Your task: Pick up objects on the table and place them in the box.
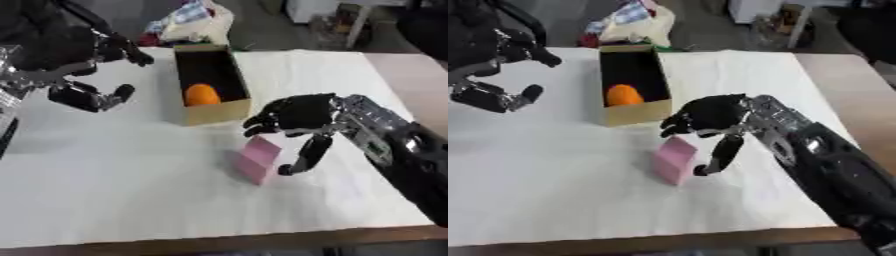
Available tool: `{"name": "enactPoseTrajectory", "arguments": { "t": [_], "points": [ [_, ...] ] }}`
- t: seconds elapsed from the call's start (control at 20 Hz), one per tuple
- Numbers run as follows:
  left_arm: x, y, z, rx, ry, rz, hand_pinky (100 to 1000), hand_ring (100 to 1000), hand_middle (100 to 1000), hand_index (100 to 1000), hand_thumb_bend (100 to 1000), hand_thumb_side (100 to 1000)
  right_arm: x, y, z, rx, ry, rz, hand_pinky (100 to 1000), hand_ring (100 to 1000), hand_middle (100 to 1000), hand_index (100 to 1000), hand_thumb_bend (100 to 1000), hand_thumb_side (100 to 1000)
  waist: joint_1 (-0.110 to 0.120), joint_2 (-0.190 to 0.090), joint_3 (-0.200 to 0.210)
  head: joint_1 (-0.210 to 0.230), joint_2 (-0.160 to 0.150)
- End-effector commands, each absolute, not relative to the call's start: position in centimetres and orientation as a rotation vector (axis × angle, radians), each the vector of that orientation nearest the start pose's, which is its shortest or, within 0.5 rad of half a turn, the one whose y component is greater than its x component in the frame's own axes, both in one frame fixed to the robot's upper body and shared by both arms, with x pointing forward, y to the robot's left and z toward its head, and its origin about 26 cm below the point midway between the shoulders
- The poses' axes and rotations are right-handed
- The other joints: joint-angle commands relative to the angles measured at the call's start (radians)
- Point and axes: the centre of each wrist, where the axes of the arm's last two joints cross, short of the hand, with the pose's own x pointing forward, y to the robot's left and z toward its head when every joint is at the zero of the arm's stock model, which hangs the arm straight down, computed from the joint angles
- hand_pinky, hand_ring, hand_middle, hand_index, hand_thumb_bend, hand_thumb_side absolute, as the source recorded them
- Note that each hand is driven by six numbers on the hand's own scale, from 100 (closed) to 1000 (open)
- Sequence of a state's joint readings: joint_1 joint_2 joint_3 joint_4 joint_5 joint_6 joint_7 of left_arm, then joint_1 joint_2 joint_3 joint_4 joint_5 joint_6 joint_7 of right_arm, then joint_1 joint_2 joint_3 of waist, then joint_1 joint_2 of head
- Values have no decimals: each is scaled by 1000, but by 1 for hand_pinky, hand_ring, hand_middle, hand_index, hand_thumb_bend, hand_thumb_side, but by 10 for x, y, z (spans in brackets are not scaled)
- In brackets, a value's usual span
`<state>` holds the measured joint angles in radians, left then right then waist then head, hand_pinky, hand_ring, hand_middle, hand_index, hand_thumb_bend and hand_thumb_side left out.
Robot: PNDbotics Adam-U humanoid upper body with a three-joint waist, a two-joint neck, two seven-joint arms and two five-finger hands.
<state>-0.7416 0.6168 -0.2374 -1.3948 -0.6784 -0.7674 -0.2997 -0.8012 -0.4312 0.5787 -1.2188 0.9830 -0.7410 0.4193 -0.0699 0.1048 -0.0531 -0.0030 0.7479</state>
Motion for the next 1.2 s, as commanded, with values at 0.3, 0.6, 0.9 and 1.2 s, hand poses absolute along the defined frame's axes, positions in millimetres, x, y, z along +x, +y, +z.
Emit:
{"name": "enactPoseTrajectory", "arguments": {
  "t": [0.3,0.6,0.9,1.2],
  "points": [
    [414,283,240,-777,2274,2240,726,668,663,895,100,225,430,-177,145,368,1358,-2784,890,864,943,974,336,527,1,-12,4,-6,-10],
    [413,284,240,-775,2274,2245,726,668,662,895,100,227,430,-179,147,365,1387,-2772,887,857,930,825,302,528,-1,-11,4,-7,-13],
    [412,285,240,-782,2280,2243,726,667,662,895,100,224,437,-195,159,394,1520,-2740,874,838,903,749,227,528,-1,-13,2,-2,-12],
    [411,286,238,-775,2304,2235,724,664,659,895,100,228,458,-216,170,432,1772,-2751,856,824,901,731,187,523,0,-16,3,0,-16]
  ]
}}
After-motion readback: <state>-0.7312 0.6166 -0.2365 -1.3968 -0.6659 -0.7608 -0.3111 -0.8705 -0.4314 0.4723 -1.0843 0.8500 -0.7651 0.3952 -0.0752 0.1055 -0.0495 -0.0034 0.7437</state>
